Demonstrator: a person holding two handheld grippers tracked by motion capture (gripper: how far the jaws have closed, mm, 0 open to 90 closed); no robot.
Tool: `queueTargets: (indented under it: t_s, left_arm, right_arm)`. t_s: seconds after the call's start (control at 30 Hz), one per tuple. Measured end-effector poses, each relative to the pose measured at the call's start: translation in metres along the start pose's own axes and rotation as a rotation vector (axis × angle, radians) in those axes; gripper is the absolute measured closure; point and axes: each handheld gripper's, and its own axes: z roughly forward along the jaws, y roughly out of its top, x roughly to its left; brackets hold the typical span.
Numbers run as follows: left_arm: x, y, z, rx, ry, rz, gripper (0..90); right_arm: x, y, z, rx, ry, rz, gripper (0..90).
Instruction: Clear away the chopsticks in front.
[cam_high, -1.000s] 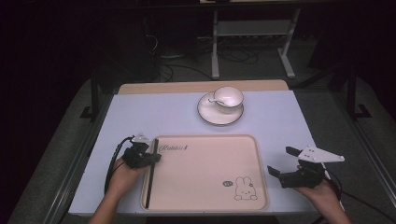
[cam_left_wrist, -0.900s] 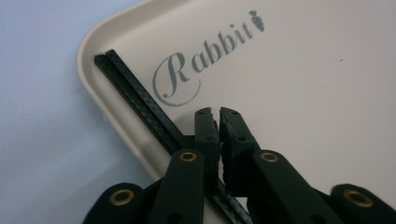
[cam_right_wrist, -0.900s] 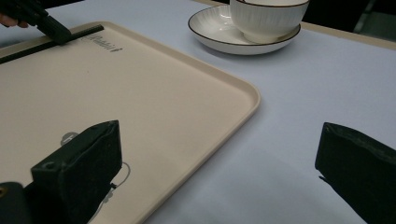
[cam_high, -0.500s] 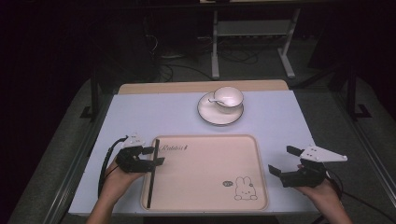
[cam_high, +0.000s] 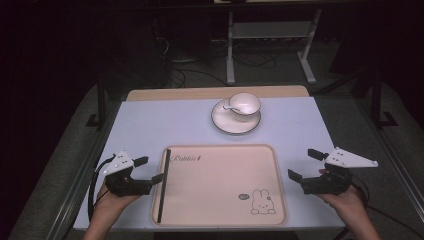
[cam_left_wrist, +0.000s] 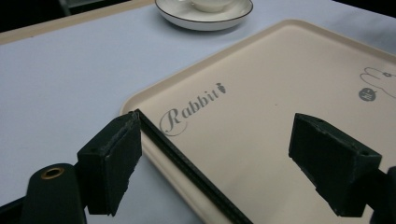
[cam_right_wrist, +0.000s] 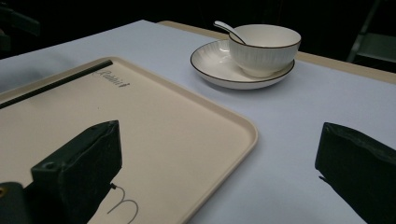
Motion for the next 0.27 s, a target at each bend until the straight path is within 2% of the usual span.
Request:
queueTargets:
  t_s: [0.27]
  left_arm:
    - [0.0022,-0.0008,0.0014,0.001,0.003,-0.002,16.0]
  right_arm:
    - [-0.0003,0.0004,-0.0005,-0.002,0.0,0.001,0.0]
